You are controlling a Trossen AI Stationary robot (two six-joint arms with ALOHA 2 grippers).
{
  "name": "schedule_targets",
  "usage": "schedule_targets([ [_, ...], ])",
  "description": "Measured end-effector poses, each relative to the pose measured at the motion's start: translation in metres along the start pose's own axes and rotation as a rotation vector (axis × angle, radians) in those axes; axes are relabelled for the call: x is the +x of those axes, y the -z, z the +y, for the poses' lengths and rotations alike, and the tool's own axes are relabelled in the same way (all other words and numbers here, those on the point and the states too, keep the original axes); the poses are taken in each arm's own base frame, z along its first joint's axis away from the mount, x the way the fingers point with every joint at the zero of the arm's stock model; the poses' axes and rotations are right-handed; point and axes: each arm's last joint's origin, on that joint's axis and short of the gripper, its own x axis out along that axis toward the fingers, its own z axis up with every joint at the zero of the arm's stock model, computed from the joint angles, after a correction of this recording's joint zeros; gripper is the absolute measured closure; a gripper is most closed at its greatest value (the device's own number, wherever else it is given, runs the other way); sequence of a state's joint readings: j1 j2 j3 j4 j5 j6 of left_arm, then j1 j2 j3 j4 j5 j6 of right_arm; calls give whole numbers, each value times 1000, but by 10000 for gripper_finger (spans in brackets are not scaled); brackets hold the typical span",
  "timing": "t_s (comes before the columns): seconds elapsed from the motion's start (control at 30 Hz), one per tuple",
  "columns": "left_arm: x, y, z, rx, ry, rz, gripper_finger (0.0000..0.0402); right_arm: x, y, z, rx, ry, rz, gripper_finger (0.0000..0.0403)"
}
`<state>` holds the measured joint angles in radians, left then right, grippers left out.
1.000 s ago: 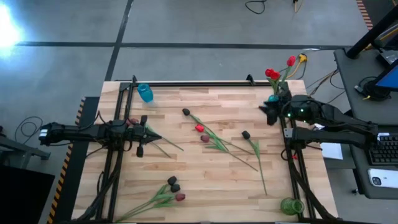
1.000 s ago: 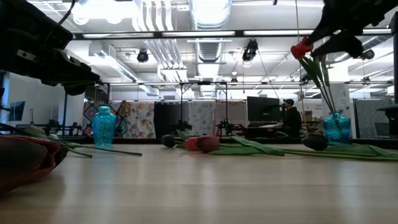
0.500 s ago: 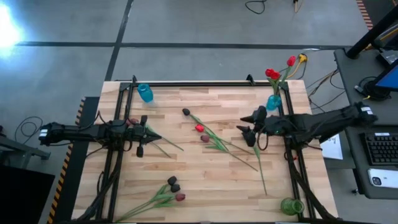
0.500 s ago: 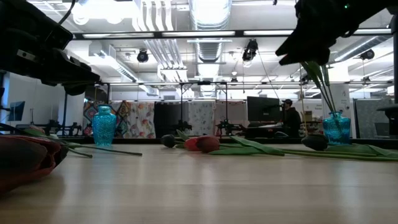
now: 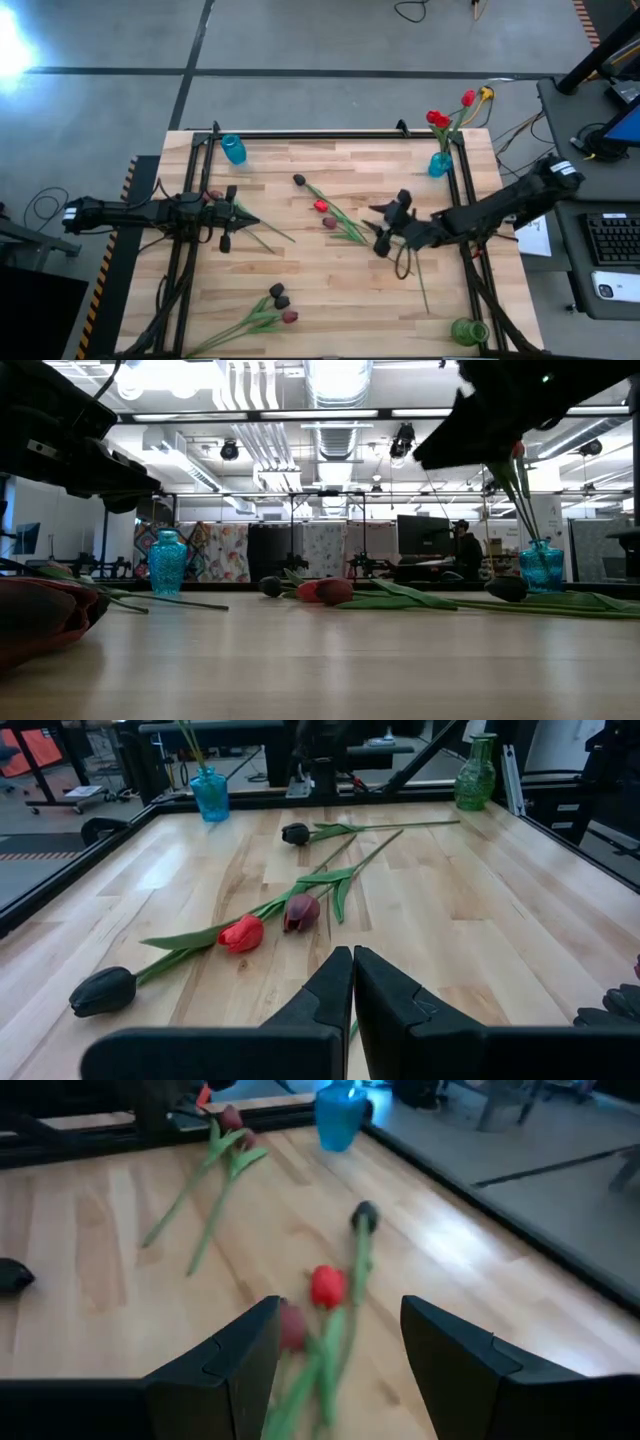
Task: Sort flowers into vase by color
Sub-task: Put the red tulip into the right blue vase
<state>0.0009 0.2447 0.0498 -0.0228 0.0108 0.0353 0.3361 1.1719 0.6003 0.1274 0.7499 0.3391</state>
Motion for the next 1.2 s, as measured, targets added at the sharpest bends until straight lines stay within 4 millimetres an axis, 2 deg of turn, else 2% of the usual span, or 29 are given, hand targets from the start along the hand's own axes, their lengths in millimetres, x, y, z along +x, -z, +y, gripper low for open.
schedule_targets([
  [0.23,0,0,0,0,0,0,402,45,27,26,-7,-16,70,202],
  [0.37,0,0,0,0,0,0,402,70,29,36,27,30,123,202],
  [0.5,0,0,0,0,0,1,402,96,24,37,54,113,207,202],
  [0.63,0,0,0,0,0,1,402,116,20,34,5,201,301,202],
  [0.87,0,0,0,0,0,2,402,139,23,36,-50,298,436,202],
  [0.97,0,0,0,0,0,3,402,145,23,43,-54,226,505,202],
  [1.07,0,0,0,0,0,3,402,148,17,54,-29,68,569,202],
  [1.2,0,0,0,0,0,4,402,142,5,70,-19,-122,614,202],
])
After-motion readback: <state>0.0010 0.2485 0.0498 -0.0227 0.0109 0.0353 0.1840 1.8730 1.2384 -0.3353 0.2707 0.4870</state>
